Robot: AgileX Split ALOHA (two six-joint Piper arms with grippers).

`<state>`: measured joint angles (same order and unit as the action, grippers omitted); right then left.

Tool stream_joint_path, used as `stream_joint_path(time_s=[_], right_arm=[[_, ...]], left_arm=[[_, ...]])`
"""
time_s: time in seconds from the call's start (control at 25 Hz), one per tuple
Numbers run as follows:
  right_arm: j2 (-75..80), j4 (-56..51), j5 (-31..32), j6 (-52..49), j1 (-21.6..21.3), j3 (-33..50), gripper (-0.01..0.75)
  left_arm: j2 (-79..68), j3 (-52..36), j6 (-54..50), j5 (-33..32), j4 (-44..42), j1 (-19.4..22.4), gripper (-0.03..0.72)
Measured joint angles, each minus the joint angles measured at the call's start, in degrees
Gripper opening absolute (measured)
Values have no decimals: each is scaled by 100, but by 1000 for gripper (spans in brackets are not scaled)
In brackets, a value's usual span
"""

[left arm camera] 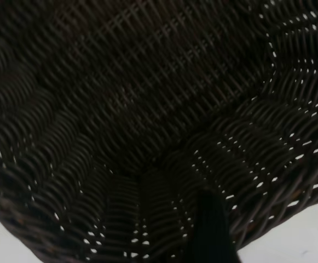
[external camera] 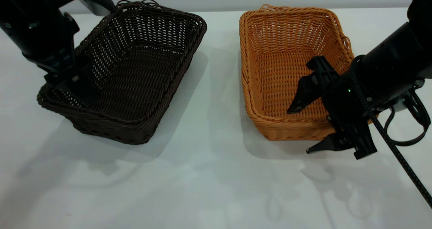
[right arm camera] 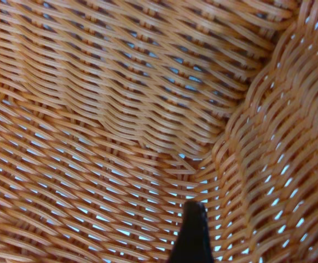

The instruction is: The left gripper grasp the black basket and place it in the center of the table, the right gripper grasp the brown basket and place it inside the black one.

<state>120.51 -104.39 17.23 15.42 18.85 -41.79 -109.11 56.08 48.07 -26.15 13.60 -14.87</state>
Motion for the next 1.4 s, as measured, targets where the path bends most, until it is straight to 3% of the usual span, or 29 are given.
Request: stream_joint_path(time_s=[0.32,0.88,1.4], right_arm=[[0,0,0,5,0,0,555],[0,0,4,124,0,0,555],[0,0,11,161,0,0,555]], left_arm=[[-244,0,561,-232,-116,-16,495],[-804,36,1057,51,-105,-17,495],[-804,36,1105,90,-94,-22,428]])
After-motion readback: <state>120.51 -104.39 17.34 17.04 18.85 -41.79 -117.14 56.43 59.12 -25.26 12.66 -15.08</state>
